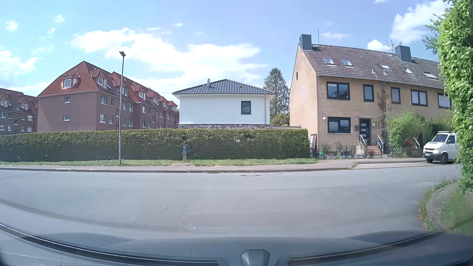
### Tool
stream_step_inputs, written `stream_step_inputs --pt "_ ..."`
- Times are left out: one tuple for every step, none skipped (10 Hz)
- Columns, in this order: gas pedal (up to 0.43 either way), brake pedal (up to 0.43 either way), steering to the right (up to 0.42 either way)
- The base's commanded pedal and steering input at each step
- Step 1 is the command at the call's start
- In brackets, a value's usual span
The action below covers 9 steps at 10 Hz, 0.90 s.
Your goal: Follow the waypoints while adhering to traffic rules and regulations
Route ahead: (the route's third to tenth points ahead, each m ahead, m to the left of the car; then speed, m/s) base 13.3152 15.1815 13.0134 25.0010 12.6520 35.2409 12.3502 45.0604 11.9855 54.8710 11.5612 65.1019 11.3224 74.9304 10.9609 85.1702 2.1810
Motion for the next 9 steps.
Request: stream_step_inputs --pt "0.000 0.177 -0.065" --pt "0.000 0.152 -0.066" --pt "0.000 0.146 -0.065" --pt "0.000 0.146 -0.066" --pt "0.000 0.146 -0.065" --pt "0.000 0.140 -0.064" --pt "0.000 0.134 -0.063" --pt "0.000 0.122 -0.063" --pt "0.000 0.098 -0.063"
